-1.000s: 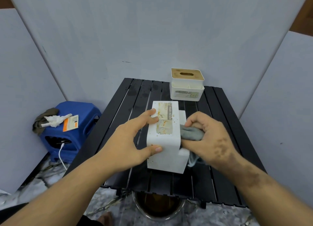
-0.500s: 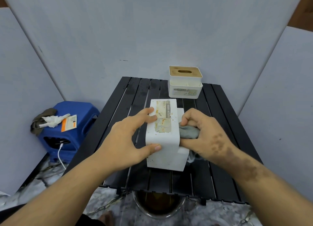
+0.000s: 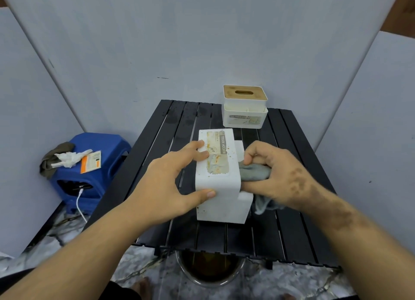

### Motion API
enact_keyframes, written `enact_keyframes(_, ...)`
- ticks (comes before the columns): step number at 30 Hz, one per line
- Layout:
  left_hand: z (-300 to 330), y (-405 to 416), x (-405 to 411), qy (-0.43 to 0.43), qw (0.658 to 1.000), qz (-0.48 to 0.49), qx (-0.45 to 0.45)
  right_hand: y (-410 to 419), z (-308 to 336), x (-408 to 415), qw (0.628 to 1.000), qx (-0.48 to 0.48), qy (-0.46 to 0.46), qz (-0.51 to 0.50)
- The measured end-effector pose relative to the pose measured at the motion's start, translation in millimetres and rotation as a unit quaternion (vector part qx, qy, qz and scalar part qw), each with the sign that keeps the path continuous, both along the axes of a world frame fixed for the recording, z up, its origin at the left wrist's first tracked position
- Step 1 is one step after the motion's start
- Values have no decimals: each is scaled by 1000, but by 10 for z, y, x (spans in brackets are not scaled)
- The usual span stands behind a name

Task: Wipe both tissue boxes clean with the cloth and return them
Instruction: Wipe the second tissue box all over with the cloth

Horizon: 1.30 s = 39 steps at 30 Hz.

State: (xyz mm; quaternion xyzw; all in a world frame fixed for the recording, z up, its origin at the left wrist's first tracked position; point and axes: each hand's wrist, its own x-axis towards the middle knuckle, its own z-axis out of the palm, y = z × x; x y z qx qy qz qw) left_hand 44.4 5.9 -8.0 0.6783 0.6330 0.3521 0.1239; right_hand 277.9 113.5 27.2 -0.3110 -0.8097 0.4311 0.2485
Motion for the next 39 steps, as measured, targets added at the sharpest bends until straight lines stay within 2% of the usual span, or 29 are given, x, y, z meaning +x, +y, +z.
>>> enact_keyframes(4, 3, -3, -2, 0, 1000, 0, 0, 222, 158, 264, 998, -8, -48, 28)
enact_keyframes(10, -15, 0, 19, -11, 1000, 0, 7, -72, -22, -57, 997, 73, 2, 1)
enact_keyframes(13, 28, -16, 10, 8, 1000, -1, 7, -58, -20, -45, 998, 57, 1, 6)
enact_keyframes(17, 59, -36, 19, 33, 999, -1, 13, 76, 142, 168, 998, -3, -51, 44)
enact_keyframes(21, 50, -47, -8, 21, 1000, -6, 11, 307, 251, 445, 991, 0, -127, 49)
enact_keyframes(23, 41, -46, -14, 11, 1000, -11, 4, 411, 257, 561, 994, 11, -109, -2)
enact_keyframes(27, 27, -36, -20, 3, 1000, -16, -1, 530, 132, 533, 989, 50, -2, -138)
enact_keyframes(29, 27, -28, -18, 0, 1000, -20, -2, 513, 81, 408, 990, 53, 21, -129)
enact_keyframes(33, 7, -17, 45, -23, 999, -39, -14, 379, -29, 58, 996, 60, 7, -64)
enact_keyframes(36, -19, -17, 99, -22, 999, -42, -10, 351, -109, -139, 993, 88, 1, -77)
enact_keyframes(39, -7, -23, 124, -15, 999, -34, -6, 390, -137, -183, 995, 54, 22, -87)
